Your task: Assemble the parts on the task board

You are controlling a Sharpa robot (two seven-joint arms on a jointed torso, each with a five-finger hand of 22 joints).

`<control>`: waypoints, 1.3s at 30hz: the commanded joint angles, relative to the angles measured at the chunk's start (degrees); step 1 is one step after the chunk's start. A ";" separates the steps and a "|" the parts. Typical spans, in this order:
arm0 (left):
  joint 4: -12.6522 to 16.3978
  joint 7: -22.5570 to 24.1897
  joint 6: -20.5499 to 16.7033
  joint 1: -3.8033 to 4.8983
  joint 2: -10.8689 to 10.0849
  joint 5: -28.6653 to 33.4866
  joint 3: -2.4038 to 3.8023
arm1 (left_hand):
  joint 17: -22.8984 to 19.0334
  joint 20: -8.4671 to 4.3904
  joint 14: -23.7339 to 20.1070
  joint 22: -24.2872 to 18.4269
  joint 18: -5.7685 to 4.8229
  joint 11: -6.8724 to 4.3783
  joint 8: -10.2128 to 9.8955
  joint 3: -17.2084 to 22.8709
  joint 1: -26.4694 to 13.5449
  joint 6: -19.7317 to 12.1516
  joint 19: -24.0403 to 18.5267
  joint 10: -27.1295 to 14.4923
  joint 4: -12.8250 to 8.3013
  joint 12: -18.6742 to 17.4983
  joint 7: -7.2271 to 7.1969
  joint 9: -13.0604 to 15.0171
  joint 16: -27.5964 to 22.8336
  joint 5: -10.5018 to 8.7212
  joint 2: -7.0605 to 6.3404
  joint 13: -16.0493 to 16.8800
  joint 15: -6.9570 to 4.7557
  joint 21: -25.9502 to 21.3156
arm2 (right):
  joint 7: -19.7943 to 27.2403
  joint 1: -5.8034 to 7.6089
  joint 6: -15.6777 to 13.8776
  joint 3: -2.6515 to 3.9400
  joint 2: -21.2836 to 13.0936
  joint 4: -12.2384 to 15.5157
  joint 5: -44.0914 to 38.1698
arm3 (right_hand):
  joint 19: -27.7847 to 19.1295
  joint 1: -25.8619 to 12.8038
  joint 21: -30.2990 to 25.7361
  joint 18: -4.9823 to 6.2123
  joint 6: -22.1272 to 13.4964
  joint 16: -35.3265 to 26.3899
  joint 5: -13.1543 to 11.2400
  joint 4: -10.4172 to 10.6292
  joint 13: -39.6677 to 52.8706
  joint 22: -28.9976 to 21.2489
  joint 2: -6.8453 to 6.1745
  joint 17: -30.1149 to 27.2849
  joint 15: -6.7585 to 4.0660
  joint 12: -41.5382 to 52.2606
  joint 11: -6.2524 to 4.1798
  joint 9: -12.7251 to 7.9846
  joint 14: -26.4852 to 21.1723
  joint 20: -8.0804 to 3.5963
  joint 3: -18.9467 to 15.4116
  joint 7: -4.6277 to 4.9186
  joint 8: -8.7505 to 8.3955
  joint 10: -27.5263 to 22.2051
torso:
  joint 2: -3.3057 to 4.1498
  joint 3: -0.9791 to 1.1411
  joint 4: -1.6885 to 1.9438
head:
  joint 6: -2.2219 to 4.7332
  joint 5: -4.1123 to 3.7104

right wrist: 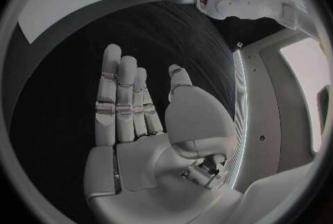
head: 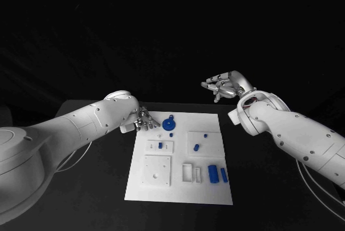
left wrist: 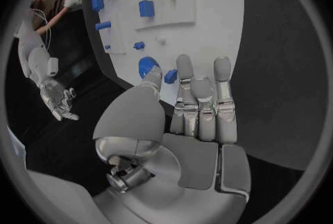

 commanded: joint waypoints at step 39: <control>-1.25 0.40 -4.86 -0.29 0.68 2.96 -0.09 | -0.32 0.07 -0.29 1.07 0.61 0.21 0.44 -0.57 2.05 -0.50 -0.21 -0.09 -1.85 0.07 -0.34 0.18 0.29 0.43 3.05 -0.05 -0.08 -0.30 | 0.74 0.02 -0.36 0.02 0.65 -0.62 0.21 | 1.36 1.02 0.95 -0.12 0.11 -0.17 0.19 -1.36 -0.09 -0.47 0.96 0.04 -0.22 0.46 -0.11 0.03 0.13 -0.03 0.11 -0.06 -0.13 -0.01 | 0.13 -0.03 0.50 | -0.09 -0.55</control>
